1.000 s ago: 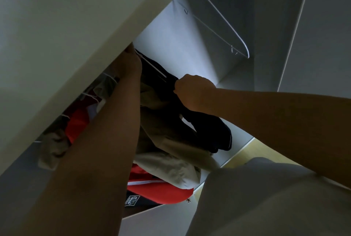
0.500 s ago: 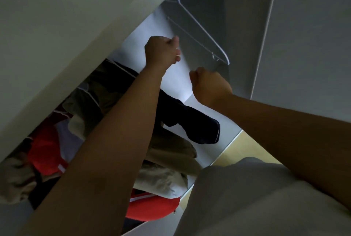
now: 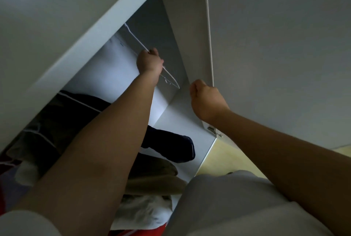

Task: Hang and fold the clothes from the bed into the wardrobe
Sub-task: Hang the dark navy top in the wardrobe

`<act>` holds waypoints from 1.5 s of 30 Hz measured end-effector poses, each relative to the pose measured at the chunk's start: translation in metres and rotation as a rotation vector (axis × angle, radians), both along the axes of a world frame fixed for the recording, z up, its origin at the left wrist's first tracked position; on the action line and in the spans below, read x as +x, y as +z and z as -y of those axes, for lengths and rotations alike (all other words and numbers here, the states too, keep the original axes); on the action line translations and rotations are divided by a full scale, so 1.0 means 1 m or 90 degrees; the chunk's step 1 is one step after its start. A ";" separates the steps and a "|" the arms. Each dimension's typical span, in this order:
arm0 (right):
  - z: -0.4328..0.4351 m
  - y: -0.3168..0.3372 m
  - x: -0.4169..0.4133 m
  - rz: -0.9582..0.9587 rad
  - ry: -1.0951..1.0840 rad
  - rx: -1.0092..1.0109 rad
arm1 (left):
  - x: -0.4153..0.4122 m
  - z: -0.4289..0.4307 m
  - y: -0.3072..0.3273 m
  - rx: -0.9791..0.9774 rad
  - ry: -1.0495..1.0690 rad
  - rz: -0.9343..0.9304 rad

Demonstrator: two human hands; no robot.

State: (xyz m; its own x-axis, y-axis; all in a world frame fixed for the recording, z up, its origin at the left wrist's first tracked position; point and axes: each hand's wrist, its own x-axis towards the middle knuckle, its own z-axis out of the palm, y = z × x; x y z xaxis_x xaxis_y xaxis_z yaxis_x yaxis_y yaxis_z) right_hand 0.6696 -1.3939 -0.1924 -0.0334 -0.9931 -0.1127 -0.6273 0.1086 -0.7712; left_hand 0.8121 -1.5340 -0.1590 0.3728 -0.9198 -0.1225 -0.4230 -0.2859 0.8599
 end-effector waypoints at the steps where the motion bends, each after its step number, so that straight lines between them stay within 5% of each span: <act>1: 0.000 0.002 -0.001 0.007 0.001 -0.012 | -0.002 -0.003 0.004 -0.023 0.014 -0.050; 13: -0.007 0.028 -0.013 0.001 -0.006 -0.164 | -0.040 -0.079 0.046 -0.081 0.067 -0.396; 18: -0.024 0.035 -0.033 -0.129 -0.007 -0.214 | -0.052 -0.103 0.045 -0.021 0.081 -0.424; 27: -0.073 0.011 -0.061 -0.122 -0.067 -0.309 | -0.069 -0.141 -0.008 0.186 0.093 -0.358; 34: -0.128 -0.004 -0.087 -0.079 -0.224 -0.159 | -0.111 -0.172 -0.063 0.452 -0.240 -0.177; 45: -0.332 0.007 -0.189 -0.155 -0.732 0.039 | -0.287 -0.344 -0.133 0.564 -0.753 0.052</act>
